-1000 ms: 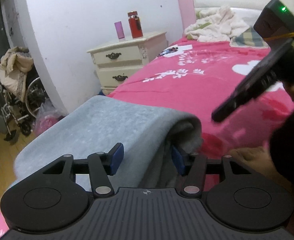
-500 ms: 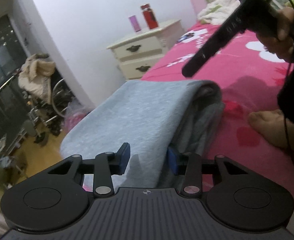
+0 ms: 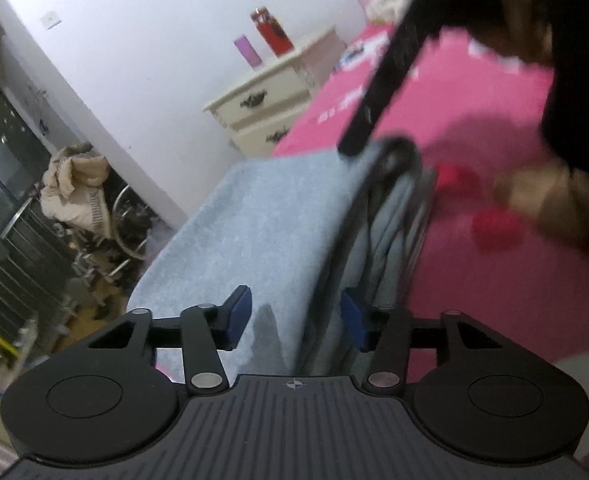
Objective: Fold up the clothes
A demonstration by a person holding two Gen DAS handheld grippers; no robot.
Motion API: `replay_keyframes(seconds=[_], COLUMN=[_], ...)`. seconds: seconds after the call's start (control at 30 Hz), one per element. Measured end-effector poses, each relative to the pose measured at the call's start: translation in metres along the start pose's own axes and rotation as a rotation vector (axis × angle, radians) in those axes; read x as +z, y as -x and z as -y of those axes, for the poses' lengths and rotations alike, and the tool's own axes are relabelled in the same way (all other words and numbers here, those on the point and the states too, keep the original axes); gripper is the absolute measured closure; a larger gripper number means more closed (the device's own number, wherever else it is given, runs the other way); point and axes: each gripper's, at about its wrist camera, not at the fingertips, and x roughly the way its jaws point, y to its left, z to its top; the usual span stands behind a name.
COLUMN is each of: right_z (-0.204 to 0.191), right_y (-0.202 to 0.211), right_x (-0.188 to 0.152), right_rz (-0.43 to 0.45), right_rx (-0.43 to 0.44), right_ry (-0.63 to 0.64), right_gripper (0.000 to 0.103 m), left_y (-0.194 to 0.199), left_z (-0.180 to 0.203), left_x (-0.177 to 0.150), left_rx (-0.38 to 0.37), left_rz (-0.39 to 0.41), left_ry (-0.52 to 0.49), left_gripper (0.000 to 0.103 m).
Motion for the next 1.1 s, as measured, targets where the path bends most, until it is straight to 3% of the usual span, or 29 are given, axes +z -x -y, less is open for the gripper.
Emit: replay_keyframes(seconds=[0.17,0.33,0.43,0.6,0.73,1.0,1.1], right_z=[-0.008,-0.010,-0.005,0.010,0.008,0.002,0.003], right_y=[0.003,-0.010,-0.029,-0.031,-0.031,-0.028,-0.029], right_x=[0.012,0.018,0.004,-0.004,-0.004,-0.004,-0.005], right_rz=[0.029,0.022,-0.050,-0.036,-0.034,-0.036,-0.038], right_rx=[0.009,0.017,0.000,0.035,0.027,0.014,0.018], right_ry=[0.034,0.061,0.063,-0.032,-0.011,0.004,0.007], right_gripper=[0.096,0.096,0.096,0.096,0.096,0.096,0.096], left_y=[-0.005,-0.009,-0.009,-0.009,-0.009,0.001,-0.001], left_z=[0.013,0.024,0.022,0.020,0.017,0.010,0.012], left_x=[-0.005,-0.010,-0.013,-0.016,-0.019,-0.025,-0.029], left_rx=[0.036,0.074,0.106,0.160,0.203,0.147,0.166], left_rz=[-0.017,-0.033,-0.037,-0.044,-0.050,-0.091,-0.123], left_ry=[-0.089,-0.167,-0.161,-0.150,-0.141,-0.072,-0.076], left_gripper=[0.081,0.079,0.077,0.074,0.076,0.074,0.073])
